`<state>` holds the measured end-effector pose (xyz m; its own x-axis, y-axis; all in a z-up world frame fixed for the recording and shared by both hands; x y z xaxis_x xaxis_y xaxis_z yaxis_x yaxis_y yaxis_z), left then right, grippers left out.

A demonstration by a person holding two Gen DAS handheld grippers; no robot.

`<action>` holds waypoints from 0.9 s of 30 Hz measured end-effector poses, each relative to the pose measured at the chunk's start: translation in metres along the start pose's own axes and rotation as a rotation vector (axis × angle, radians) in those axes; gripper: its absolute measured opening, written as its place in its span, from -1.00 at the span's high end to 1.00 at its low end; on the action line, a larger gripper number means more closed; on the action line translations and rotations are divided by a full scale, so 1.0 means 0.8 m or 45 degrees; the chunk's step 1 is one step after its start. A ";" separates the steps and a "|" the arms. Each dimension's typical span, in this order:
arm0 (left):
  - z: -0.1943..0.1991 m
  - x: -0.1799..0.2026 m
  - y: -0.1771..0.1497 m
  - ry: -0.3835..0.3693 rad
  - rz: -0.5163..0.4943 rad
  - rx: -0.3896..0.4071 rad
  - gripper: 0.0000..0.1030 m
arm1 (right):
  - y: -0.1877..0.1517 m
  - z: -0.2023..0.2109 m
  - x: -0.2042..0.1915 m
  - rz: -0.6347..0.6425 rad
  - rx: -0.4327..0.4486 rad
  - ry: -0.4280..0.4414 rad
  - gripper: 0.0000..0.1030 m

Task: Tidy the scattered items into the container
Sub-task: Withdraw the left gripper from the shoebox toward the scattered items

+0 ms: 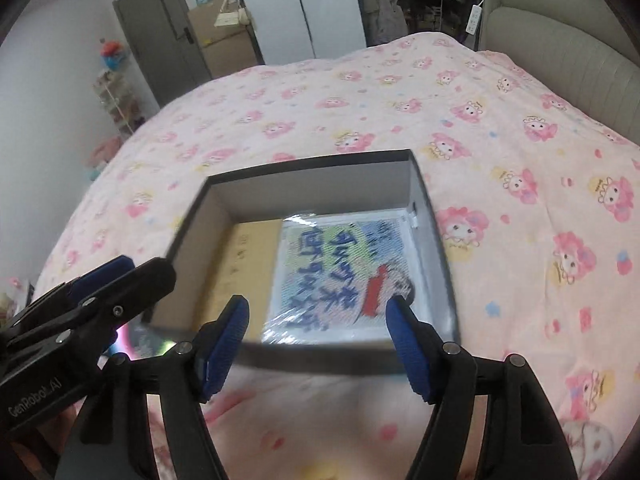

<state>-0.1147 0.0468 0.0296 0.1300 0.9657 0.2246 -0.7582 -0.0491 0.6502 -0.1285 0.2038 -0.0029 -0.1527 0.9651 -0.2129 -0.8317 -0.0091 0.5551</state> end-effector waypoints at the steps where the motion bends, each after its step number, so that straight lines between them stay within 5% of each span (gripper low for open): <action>1: 0.009 -0.001 -0.002 -0.002 -0.004 0.012 -0.29 | -0.004 0.009 -0.001 -0.008 0.008 0.003 -0.35; 10: 0.066 -0.026 -0.020 -0.020 0.044 0.078 -0.41 | -0.025 0.057 -0.043 0.032 0.136 -0.054 -0.36; 27: 0.100 -0.146 -0.074 0.076 0.227 0.034 -0.40 | -0.047 0.037 -0.152 0.121 0.073 0.063 -0.37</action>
<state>-0.0339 -0.0837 0.0226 -0.0435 0.9545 0.2952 -0.7483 -0.2269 0.6234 -0.0630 0.0946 0.0256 -0.2569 0.9464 -0.1958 -0.7806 -0.0838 0.6194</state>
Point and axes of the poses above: each gripper's, at about its wrist camera, not at the fingertips, and z roughly against the way its jaws point, x to its right, y to its top, the point moved 4 cm from there along -z, roughly the way its jaws point, and after that the axes turned 3 degrees about -x, right-handed, at the moved point
